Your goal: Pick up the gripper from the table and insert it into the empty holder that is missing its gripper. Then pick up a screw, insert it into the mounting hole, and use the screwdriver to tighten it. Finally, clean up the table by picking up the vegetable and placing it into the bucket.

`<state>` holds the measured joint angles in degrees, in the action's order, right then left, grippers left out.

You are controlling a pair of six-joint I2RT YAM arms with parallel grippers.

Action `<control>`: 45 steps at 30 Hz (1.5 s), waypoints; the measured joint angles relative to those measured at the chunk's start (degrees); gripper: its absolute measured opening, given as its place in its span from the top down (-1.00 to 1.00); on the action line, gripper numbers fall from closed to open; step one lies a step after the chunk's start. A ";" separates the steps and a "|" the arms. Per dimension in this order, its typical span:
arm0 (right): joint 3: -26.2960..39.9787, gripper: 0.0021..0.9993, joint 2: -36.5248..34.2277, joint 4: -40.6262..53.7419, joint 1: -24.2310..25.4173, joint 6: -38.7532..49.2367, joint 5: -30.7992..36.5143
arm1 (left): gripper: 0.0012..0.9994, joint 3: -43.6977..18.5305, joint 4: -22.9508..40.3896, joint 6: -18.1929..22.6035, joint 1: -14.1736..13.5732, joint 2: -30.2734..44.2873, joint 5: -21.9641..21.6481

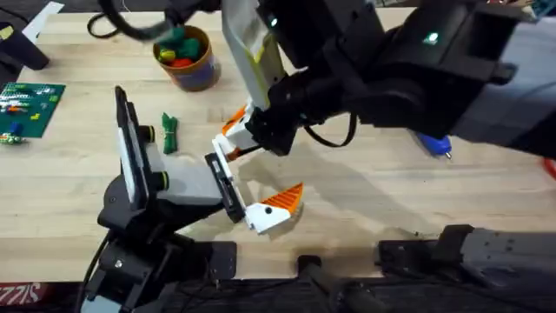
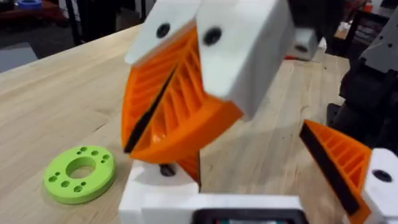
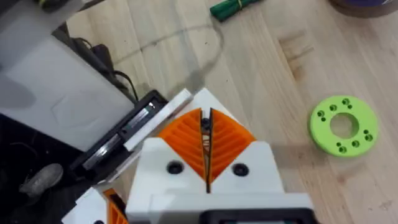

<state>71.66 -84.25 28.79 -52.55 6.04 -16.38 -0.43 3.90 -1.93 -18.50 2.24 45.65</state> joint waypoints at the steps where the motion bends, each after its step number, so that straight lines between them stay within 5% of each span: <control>1: -0.36 0.99 0.00 -0.35 0.02 0.00 -0.02 | -0.97 0.00 0.00 -0.02 0.00 0.00 0.00; 41: -1.07 0.99 1.14 3.16 -1.29 -0.02 0.00 | -0.97 0.00 0.13 -1.11 0.00 0.02 1.09; 44: -1.07 0.59 1.14 3.52 -1.29 -0.01 -0.28 | -0.97 0.00 0.13 -1.11 0.00 0.02 1.05; 45: -1.07 0.30 1.15 3.55 -1.40 0.00 -0.70 | -0.97 0.00 0.15 -1.11 0.00 0.02 1.03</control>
<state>70.59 -83.09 32.33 -53.96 6.04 -17.08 -0.43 4.05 -3.05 -18.50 2.26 46.68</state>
